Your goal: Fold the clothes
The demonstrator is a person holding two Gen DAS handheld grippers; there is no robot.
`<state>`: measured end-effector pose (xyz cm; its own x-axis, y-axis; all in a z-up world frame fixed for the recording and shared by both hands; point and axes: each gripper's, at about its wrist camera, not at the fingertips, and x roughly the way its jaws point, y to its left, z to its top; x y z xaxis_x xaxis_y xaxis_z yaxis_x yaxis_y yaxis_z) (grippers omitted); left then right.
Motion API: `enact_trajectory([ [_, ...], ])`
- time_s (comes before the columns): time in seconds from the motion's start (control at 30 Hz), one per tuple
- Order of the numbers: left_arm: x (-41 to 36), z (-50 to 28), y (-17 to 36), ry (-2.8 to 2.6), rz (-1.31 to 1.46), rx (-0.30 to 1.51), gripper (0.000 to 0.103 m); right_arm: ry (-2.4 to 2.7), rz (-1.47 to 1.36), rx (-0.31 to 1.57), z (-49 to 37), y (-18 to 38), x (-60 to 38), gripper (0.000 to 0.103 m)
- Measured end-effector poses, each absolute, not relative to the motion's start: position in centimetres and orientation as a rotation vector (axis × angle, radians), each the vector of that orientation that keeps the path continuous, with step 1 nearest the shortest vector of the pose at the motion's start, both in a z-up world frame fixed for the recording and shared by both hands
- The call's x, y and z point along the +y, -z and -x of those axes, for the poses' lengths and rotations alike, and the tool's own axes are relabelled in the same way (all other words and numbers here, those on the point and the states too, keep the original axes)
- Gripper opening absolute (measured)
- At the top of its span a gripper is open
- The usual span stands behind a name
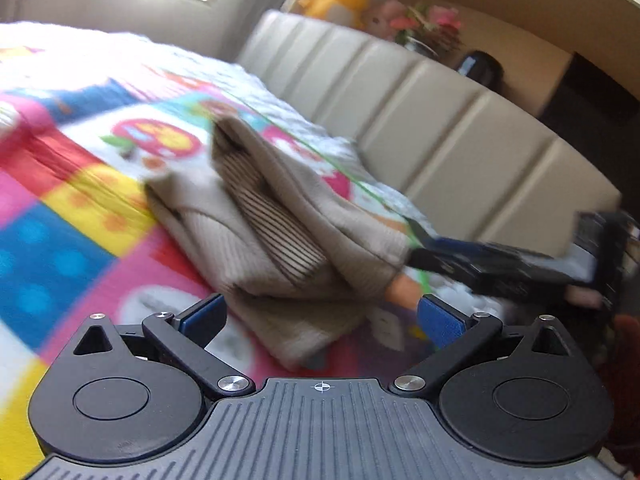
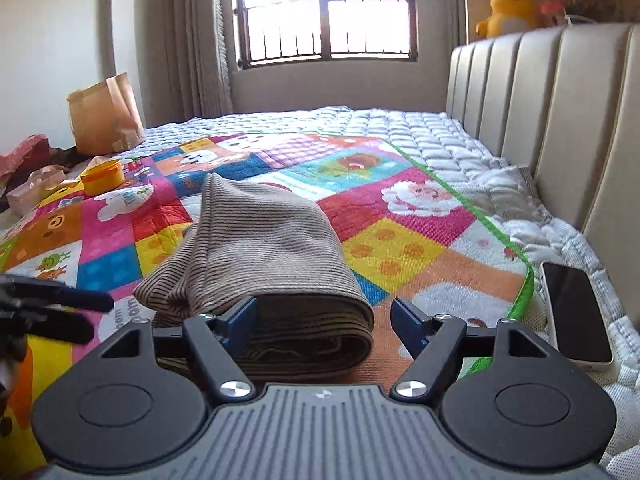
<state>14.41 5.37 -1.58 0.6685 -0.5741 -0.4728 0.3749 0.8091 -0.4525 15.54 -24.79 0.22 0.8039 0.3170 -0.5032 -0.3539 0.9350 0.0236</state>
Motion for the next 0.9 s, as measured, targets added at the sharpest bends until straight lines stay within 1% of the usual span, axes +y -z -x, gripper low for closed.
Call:
enact_trajectory([
  [0.07, 6.6, -15.2, 1.3, 0.452, 0.372, 0.632, 0.103, -0.383, 0.112, 0.456, -14.4, -0.6, -23.4, 0.076],
  [0.13, 7.6, -16.2, 1.4, 0.373, 0.402, 0.627, 0.103, -0.416, 0.144, 0.372, -13.4, -0.9, -21.4, 0.082],
  [0.2, 7.7, -17.6, 1.9, 0.311, 0.395, 0.642, 0.103, -0.431, 0.187, 0.346, -13.4, -0.4, -19.1, 0.082],
  [0.33, 7.7, -19.7, 3.7, 0.243, 0.396, 0.693, 0.099, -0.399, 0.248, 0.388, -15.1, 1.7, -15.9, 0.082],
  [0.5, 7.7, -19.2, 5.1, 0.253, 0.353, 0.666, 0.099, -0.409, 0.283, 0.500, -16.8, 3.7, -14.9, 0.082],
  [0.57, 7.6, -19.2, 5.5, 0.259, 0.353, 0.657, 0.101, -0.450, 0.325, 0.522, -16.0, 3.9, -15.1, 0.082],
  [0.63, 7.7, -19.3, 5.5, 0.268, 0.355, 0.653, 0.103, -0.474, 0.366, 0.506, -14.5, 4.0, -15.3, 0.082],
  [0.77, 7.7, -18.8, 5.6, 0.275, 0.356, 0.632, 0.103, -0.431, 0.467, 0.404, -12.1, 3.8, -15.4, 0.081],
  [0.8, 7.9, -18.8, 5.6, 0.279, 0.368, 0.629, 0.103, -0.411, 0.519, 0.388, -12.0, 4.1, -15.2, 0.078],
  [0.83, 8.0, -18.8, 5.7, 0.284, 0.381, 0.625, 0.103, -0.395, 0.558, 0.386, -12.3, 4.4, -15.2, 0.068],
  [0.87, 8.2, -18.8, 5.8, 0.288, 0.393, 0.621, 0.103, -0.385, 0.570, 0.397, -12.8, 4.6, -15.3, 0.060],
  [0.9, 8.4, -18.8, 5.8, 0.292, 0.405, 0.617, 0.103, -0.381, 0.550, 0.407, -13.3, 4.4, -15.6, 0.044],
])
